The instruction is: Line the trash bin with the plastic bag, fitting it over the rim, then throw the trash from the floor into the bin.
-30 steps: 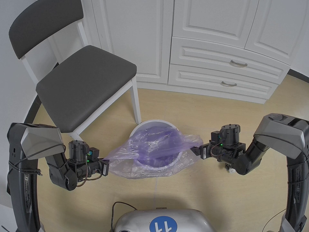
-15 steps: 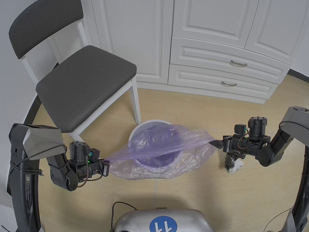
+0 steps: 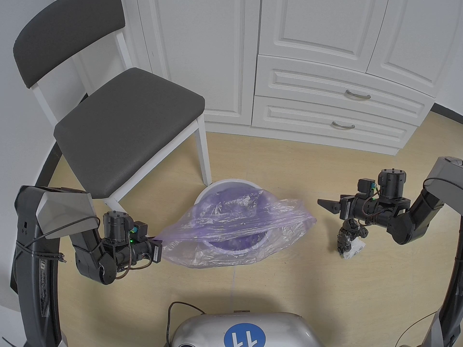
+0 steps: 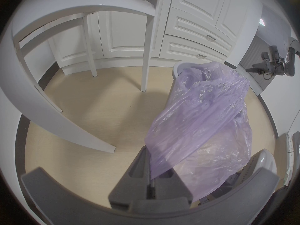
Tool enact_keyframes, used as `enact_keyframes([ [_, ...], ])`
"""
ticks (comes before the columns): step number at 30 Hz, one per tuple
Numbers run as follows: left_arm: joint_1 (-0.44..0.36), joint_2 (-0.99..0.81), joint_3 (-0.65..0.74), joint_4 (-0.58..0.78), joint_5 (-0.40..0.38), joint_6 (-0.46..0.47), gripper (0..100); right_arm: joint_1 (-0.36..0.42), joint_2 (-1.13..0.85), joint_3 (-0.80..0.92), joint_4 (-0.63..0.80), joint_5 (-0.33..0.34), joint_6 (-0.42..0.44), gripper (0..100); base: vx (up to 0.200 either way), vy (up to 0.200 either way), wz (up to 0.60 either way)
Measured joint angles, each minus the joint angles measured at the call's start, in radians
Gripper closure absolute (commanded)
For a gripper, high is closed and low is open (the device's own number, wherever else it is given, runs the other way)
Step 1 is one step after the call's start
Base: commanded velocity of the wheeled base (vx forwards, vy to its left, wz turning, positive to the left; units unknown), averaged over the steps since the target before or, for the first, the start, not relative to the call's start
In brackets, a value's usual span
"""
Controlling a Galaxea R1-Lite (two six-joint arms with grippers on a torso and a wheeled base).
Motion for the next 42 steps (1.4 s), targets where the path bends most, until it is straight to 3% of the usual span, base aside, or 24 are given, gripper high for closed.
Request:
enact_keyframes([
  [5, -0.006, 0.000, 0.008, -0.031, -0.001, -0.001, 100, 0.018, -0.030, 0.004, -0.045, -0.101, -0.001, 0, 0.000, 0.000, 0.00],
  [9, -0.011, -0.003, 0.015, -0.053, -0.001, -0.002, 100, 0.095, -0.050, -0.008, -0.049, -0.213, -0.024, 0, 0.000, 0.000, 0.00],
  [14, -0.015, -0.011, 0.025, -0.067, -0.001, -0.003, 100, 0.257, -0.063, -0.063, 0.043, -0.350, -0.190, 0, 0.000, 0.000, 0.00],
  [15, -0.016, -0.014, 0.027, -0.068, -0.002, -0.004, 0, 0.291, -0.062, -0.077, 0.066, -0.386, -0.237, 0, 0.000, 0.000, 0.00],
  [21, -0.017, -0.038, 0.053, -0.085, -0.044, -0.004, 0, 0.440, -0.028, -0.134, 0.114, -0.531, -0.520, 0, 0.000, 0.000, 0.00],
  [27, -0.008, -0.105, 0.134, -0.104, -0.163, -0.001, 0, 0.559, 0.053, -0.156, 0.071, -0.586, -0.729, 0, 0.000, 0.000, 0.00],
  [34, -0.003, -0.176, 0.204, -0.116, -0.227, 0.005, 0, 0.629, 0.162, -0.184, 0.055, -0.601, -0.788, 0, 0.000, 0.000, 0.00],
  [42, -0.004, -0.217, 0.217, -0.128, -0.230, 0.003, 0, 0.627, 0.253, -0.270, 0.052, -0.643, -0.794, 0, 0.000, 0.000, 0.00],
])
